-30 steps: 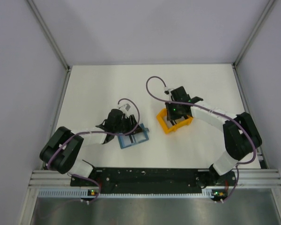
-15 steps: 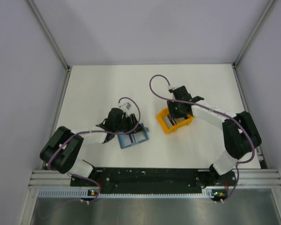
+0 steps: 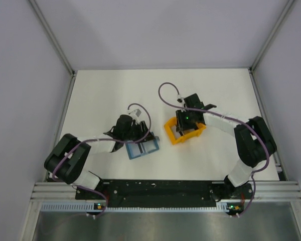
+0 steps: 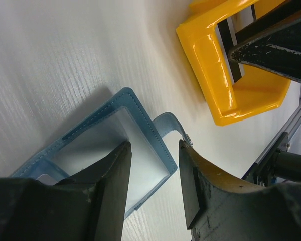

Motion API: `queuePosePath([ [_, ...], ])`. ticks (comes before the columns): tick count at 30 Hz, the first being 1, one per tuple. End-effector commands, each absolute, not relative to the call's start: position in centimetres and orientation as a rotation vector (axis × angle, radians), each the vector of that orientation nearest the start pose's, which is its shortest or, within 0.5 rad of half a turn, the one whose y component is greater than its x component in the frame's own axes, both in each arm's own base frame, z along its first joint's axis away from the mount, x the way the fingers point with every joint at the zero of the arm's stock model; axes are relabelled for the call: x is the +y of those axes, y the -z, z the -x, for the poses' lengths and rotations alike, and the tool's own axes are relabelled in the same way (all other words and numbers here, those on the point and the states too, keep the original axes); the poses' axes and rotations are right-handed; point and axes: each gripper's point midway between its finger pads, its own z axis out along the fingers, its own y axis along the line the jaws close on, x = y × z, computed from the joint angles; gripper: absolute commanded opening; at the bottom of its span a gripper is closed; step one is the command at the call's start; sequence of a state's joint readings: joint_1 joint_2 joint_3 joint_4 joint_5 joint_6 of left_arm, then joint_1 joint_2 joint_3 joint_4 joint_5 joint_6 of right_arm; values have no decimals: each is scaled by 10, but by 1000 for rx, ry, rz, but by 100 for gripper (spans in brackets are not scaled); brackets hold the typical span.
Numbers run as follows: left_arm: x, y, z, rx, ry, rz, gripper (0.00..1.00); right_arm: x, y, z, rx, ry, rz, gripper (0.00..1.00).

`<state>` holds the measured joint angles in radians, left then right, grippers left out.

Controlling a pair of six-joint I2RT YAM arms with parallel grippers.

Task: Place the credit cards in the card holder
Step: Pick up the credit card from the storage box.

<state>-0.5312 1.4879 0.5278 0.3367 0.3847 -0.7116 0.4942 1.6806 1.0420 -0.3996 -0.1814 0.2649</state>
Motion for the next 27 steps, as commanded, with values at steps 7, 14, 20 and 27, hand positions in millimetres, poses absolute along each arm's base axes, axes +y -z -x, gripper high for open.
queuePosePath([
  [7,-270,-66,-271,2313,1125,-62,47,257,-93,-298,2522,-870,422,33],
  [14,-275,-65,-274,2318,1145,-66,47,275,-94,-293,2512,-977,432,33],
  [20,-279,-63,-277,2325,1155,-66,47,295,-92,-282,2517,-1044,457,33],
  [27,-280,-58,-277,2341,1161,-62,47,301,-86,-277,2534,-1029,460,33],
])
